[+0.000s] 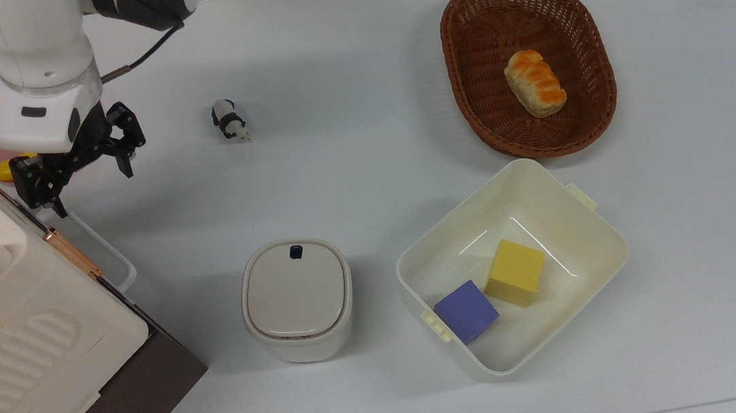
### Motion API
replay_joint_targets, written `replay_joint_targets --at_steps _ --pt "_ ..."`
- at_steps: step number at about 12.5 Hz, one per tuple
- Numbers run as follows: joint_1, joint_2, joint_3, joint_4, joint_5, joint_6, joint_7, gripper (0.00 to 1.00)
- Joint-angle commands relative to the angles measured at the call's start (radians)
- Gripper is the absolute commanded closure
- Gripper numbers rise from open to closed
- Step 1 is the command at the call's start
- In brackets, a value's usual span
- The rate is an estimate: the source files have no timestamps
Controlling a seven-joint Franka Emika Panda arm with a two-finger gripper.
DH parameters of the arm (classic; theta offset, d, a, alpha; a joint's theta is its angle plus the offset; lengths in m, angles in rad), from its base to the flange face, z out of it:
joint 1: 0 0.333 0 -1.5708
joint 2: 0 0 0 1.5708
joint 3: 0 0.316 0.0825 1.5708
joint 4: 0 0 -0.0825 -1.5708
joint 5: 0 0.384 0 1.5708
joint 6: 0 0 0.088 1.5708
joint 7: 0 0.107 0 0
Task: Slide open the drawer
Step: 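Align the gripper fingers around the white drawer handle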
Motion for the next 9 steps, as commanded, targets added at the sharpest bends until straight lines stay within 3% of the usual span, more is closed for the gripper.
replay_joint_targets --at_steps 1,9 --pt "0.001 0.004 -0.001 0.025 -0.003 0.011 -0.016 0.0" --pt "0.004 0.009 -0.006 0.042 0.007 0.011 -0.015 0.0"
